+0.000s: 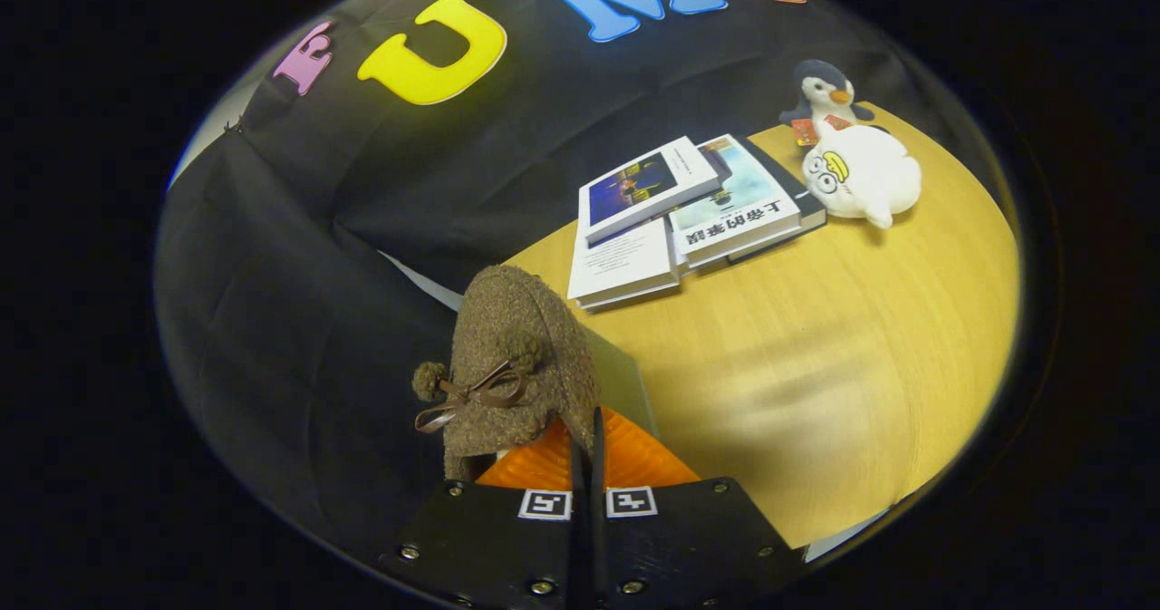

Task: Open the storage box then place both shoes into the box .Put the left shoe in first, then the right shoe, with the right side of both shoes facing outward in a uniform manner.

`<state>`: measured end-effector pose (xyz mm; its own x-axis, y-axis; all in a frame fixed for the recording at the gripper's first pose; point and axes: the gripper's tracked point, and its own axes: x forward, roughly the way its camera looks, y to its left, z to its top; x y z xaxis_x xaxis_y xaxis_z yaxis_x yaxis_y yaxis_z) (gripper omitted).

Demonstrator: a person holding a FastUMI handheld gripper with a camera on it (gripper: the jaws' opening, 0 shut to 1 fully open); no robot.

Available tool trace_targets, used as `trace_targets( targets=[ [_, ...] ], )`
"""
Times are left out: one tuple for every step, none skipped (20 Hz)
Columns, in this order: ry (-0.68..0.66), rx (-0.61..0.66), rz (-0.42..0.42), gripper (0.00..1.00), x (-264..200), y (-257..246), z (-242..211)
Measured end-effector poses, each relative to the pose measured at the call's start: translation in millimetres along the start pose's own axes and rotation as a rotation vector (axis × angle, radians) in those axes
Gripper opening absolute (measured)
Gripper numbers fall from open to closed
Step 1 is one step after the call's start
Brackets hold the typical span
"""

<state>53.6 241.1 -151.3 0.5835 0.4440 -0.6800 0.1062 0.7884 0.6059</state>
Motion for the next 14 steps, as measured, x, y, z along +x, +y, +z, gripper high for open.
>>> trace_targets(
  targets=[
    [0.007, -0.004, -0.001, 0.0, 7.2, 5.8, -4.4],
    [0.017, -0.009, -0.004, 0.0, 14.6, 9.4, -8.8],
    [0.027, -0.015, -0.007, 0.0, 21.4, 13.7, -13.8],
    [0.038, -0.02, -0.009, 0.0, 27.5, 16.5, -18.4],
    [0.045, -0.024, -0.013, 0.0, 32.3, 19.0, -23.4],
    [0.048, -0.026, -0.02, 0.0, 37.5, 20.3, -26.2],
    [0.049, -0.03, -0.029, 0.0, 42.0, 19.7, -29.5],
    [0.047, -0.039, -0.034, 0.0, 45.9, 19.9, -31.7],
    [0.046, -0.051, -0.042, 0.05, 46.2, 20.2, -34.4],
    [0.041, -0.059, -0.037, 0.13, 46.4, 21.2, -36.4],
    [0.027, -0.07, -0.02, 0.35, 43.1, 26.1, -33.8],
    [-0.001, -0.08, -0.003, 0.57, 38.0, 32.1, -29.3],
    [-0.029, -0.1, 0.004, 0.78, 31.5, 33.5, -23.0],
    [-0.051, -0.127, -0.003, 1.0, 26.9, 34.7, -17.5]
  ],
)
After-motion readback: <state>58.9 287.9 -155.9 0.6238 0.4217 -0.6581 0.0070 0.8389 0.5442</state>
